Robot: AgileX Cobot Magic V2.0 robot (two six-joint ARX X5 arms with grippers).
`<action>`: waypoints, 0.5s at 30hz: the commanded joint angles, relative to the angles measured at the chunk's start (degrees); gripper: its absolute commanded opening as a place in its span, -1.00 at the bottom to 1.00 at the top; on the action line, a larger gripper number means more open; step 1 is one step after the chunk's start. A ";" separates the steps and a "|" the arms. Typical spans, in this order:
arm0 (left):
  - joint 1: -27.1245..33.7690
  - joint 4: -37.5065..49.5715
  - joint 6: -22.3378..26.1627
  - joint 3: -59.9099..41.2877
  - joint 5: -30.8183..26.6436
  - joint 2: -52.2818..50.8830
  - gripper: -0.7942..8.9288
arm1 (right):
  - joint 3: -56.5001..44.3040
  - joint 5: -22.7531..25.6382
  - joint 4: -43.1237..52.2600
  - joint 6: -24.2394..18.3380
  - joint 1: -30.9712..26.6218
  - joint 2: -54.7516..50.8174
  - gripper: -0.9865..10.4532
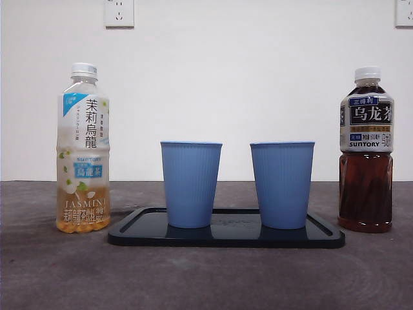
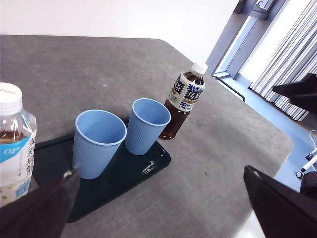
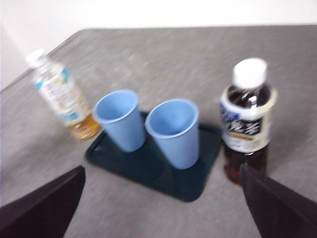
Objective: Pour the drink into the cup
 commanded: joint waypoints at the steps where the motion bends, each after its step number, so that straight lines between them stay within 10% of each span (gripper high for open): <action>1: -0.20 0.83 1.55 0.92 -0.07 0.98 0.25 | -3.56 0.94 5.14 3.30 0.20 0.22 0.05; 15: -0.20 1.11 5.09 0.92 -3.34 4.24 0.25 | -26.91 9.38 47.43 10.01 0.20 8.17 0.05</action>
